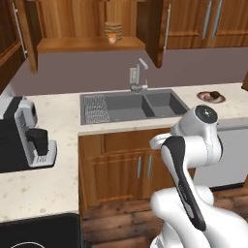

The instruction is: Pick the avocado and bread from the counter and place them on the plate. Then pick the jam from the cabinet and place it next to the plate. Lastly close the cabinet door.

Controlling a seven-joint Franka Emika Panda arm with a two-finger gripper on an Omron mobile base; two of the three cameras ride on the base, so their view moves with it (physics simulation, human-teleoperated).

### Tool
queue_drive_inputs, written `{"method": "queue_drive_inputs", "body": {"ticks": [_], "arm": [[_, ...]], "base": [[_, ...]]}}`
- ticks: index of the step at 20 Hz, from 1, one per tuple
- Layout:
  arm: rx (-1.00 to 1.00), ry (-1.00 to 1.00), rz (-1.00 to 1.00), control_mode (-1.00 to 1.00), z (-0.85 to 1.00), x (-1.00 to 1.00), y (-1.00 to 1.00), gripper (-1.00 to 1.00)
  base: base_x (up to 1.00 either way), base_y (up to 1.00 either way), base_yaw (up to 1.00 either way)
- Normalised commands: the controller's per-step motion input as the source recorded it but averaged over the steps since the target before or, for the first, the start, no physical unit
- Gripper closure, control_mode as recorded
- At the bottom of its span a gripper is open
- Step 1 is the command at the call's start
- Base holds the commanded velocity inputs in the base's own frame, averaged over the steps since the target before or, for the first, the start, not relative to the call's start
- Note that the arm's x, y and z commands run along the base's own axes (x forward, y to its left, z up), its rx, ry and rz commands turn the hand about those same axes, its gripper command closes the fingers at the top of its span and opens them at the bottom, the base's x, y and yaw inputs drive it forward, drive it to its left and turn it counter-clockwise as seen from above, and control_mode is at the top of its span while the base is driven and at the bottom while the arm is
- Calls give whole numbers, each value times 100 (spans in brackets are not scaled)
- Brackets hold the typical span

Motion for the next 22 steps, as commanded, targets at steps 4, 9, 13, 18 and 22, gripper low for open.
{"method": "queue_drive_inputs", "body": {"ticks": [4, 9, 13, 18, 22], "arm": [[0, 0, 0, 100, 0, 0, 0, -100], [0, 0, 0, 100, 0, 0, 0, -100], [0, 0, 0, 100, 0, 0, 0, -100], [0, 0, 0, 100, 0, 0, 0, -100], [0, 0, 0, 100, 0, 0, 0, -100]], "base": [[59, 17, 0], [33, 33, 0], [33, 33, 0], [43, 15, 0], [51, 18, 0]]}}
